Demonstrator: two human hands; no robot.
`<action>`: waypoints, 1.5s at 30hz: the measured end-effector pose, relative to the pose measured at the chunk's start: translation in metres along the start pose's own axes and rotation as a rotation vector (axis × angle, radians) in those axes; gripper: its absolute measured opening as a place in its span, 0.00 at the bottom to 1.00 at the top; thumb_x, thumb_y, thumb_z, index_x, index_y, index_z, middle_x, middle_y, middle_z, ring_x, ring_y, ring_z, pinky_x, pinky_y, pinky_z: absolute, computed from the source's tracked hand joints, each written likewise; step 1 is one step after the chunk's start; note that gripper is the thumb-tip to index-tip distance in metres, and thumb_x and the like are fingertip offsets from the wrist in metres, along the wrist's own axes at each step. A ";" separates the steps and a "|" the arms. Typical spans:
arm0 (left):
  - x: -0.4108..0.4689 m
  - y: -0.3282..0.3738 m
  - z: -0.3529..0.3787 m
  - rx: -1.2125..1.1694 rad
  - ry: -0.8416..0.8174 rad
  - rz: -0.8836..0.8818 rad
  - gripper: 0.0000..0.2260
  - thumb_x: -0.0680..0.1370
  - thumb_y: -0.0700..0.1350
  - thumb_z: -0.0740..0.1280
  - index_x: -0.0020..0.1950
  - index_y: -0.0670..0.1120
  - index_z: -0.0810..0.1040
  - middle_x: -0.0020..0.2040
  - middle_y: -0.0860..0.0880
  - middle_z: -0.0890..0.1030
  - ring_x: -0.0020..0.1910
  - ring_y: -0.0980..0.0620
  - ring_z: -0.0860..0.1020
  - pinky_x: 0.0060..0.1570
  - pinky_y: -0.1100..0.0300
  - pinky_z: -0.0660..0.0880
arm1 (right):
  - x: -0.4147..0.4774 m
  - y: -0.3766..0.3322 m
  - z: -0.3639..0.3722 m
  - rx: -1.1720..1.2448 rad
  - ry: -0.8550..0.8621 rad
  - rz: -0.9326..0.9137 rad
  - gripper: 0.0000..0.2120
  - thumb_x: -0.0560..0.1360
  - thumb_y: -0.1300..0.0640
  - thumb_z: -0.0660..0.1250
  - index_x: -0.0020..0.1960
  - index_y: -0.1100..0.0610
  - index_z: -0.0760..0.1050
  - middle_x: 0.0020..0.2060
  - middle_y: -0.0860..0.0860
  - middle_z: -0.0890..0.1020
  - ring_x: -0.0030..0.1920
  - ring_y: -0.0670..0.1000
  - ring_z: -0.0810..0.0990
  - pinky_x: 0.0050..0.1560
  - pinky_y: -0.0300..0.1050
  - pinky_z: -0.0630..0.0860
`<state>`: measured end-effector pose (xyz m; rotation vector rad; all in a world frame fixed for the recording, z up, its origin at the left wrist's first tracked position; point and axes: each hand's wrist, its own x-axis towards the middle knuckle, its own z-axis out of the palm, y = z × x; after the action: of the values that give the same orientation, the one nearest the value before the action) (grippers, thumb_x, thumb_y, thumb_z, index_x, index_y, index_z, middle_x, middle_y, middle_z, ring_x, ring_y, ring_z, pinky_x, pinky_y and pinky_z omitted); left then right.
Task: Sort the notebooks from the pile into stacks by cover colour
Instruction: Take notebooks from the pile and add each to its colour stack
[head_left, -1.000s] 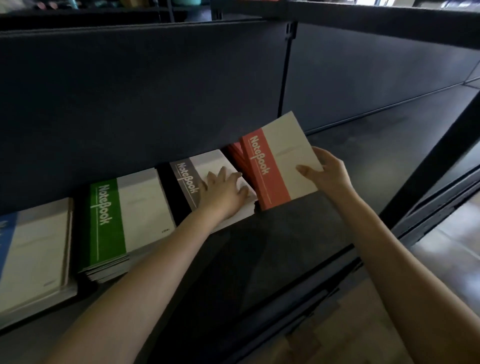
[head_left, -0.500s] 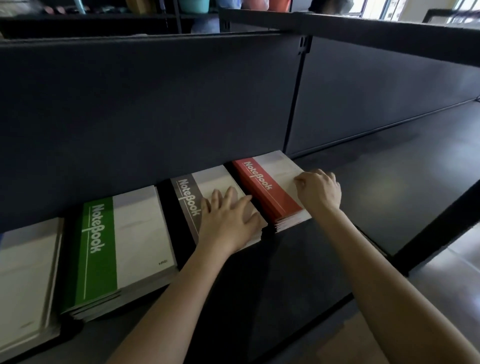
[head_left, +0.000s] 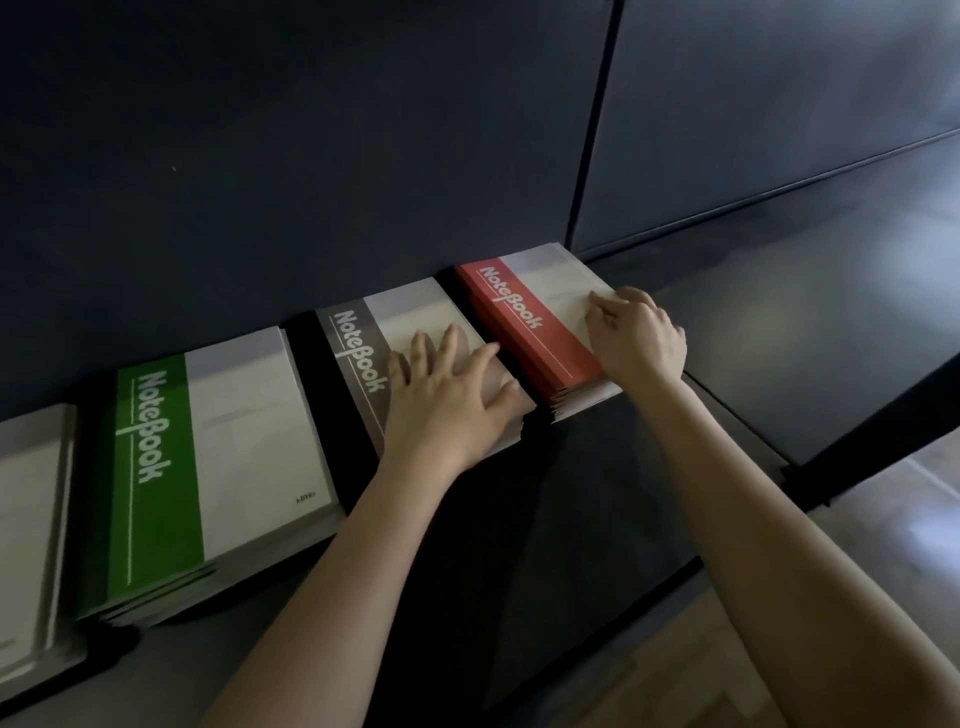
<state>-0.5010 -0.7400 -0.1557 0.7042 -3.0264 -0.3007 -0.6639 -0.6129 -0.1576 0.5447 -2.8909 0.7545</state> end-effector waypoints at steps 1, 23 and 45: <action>0.000 0.000 0.001 0.001 0.001 0.000 0.26 0.80 0.64 0.45 0.77 0.60 0.53 0.80 0.49 0.46 0.77 0.41 0.42 0.74 0.41 0.40 | 0.000 0.000 0.000 0.006 -0.002 0.006 0.18 0.80 0.46 0.54 0.66 0.45 0.74 0.69 0.46 0.70 0.64 0.56 0.72 0.62 0.50 0.63; -0.036 -0.022 -0.042 -0.885 0.509 0.020 0.12 0.79 0.41 0.61 0.61 0.50 0.75 0.58 0.57 0.76 0.60 0.59 0.74 0.59 0.69 0.69 | -0.030 -0.066 -0.015 -0.004 0.081 -0.249 0.17 0.80 0.51 0.56 0.66 0.51 0.74 0.70 0.52 0.69 0.67 0.57 0.70 0.70 0.57 0.60; -0.287 -0.285 -0.091 -0.364 0.724 -0.565 0.11 0.77 0.38 0.64 0.58 0.45 0.80 0.58 0.50 0.80 0.58 0.53 0.76 0.55 0.69 0.65 | -0.268 -0.393 0.079 0.382 -0.398 -1.101 0.17 0.80 0.53 0.58 0.68 0.53 0.72 0.71 0.50 0.67 0.67 0.53 0.70 0.59 0.49 0.72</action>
<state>-0.1137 -0.8819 -0.1136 1.2717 -1.9915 -0.4607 -0.2718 -0.8869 -0.0992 2.2316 -2.0900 1.0058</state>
